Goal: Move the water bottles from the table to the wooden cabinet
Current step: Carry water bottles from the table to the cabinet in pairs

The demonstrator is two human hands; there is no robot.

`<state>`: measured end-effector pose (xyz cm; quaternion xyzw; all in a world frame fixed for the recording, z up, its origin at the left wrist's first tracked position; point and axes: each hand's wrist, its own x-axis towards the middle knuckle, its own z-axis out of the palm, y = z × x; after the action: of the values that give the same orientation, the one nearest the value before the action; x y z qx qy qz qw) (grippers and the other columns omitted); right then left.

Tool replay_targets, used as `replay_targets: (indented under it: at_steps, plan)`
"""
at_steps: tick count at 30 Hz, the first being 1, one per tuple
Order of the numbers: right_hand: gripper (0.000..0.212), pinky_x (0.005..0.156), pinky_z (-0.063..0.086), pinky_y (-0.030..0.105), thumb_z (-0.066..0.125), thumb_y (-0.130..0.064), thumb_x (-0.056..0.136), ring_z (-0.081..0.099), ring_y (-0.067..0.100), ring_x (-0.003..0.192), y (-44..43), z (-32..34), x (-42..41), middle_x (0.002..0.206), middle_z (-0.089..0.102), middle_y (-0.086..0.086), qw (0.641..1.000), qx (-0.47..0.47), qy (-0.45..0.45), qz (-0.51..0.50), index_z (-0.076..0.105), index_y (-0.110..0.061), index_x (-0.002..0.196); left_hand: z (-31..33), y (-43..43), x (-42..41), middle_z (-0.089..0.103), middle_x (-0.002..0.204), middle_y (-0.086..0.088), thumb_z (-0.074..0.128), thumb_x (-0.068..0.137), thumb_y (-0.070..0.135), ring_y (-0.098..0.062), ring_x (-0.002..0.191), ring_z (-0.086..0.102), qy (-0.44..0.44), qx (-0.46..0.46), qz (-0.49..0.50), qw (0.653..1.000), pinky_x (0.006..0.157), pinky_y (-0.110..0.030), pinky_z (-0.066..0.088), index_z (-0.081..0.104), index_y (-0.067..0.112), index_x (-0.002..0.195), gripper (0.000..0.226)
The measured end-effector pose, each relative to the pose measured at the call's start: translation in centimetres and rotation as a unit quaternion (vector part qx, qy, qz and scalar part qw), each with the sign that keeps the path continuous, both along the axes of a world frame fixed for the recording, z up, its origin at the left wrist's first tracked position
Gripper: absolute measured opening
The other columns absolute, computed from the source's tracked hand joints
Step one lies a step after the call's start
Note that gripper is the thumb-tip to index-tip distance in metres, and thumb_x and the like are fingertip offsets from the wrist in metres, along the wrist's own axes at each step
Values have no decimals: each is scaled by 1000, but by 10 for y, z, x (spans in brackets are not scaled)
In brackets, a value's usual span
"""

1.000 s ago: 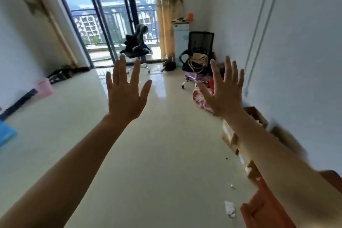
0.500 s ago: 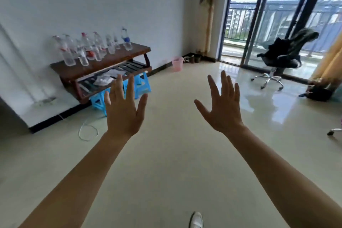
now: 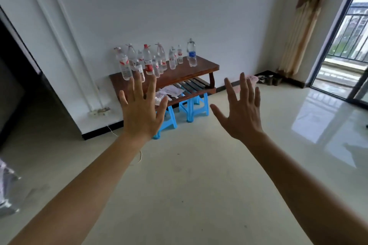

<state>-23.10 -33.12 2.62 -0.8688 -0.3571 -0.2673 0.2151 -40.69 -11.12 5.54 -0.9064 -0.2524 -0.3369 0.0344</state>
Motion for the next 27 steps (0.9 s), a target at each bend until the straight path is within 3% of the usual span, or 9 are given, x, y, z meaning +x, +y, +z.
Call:
replay_targets:
  at_steps: [6,9,14,18,23,27]
  plan:
    - [83,125,8,58,29,-75,93,2,36,156,146,-19,79,170,-5,15,997,-25,23,72,3,-34,162,-40,127,57,6,167,-17,21,102,62,-37,153,8,31,-30,49,998,116,-68,17,14,27,160,69]
    - [83,124,10,60,23,-79,92,5,38,156,231,-29,124,170,-4,13,996,-38,25,83,8,-35,161,-52,208,99,6,167,-18,19,101,63,-38,153,8,41,-44,66,996,116,-69,16,12,26,160,70]
    - [85,124,12,61,31,-77,93,5,37,156,354,-27,194,170,0,15,996,-43,34,75,12,-32,162,-49,329,167,1,167,-18,14,99,66,-38,153,6,55,-46,58,996,116,-68,13,4,27,161,74]
    - [90,125,10,58,27,-78,92,6,37,156,432,-12,245,170,-1,15,996,-32,46,72,1,-30,162,-33,409,223,-1,167,-17,15,98,67,-38,154,5,52,-62,61,995,117,-66,11,0,28,161,75]
    - [93,126,7,57,24,-80,90,4,36,156,515,-37,312,170,-3,13,994,-26,69,76,-3,-28,162,-58,490,292,-2,167,-17,16,99,67,-36,154,3,72,-51,53,995,119,-65,11,0,26,161,76]
    - [94,125,10,59,32,-78,92,5,37,156,589,-70,389,170,-4,13,992,-36,84,92,-3,-28,162,-88,562,367,-6,167,-16,14,98,67,-36,154,1,93,-73,76,990,119,-66,14,-5,28,160,76]
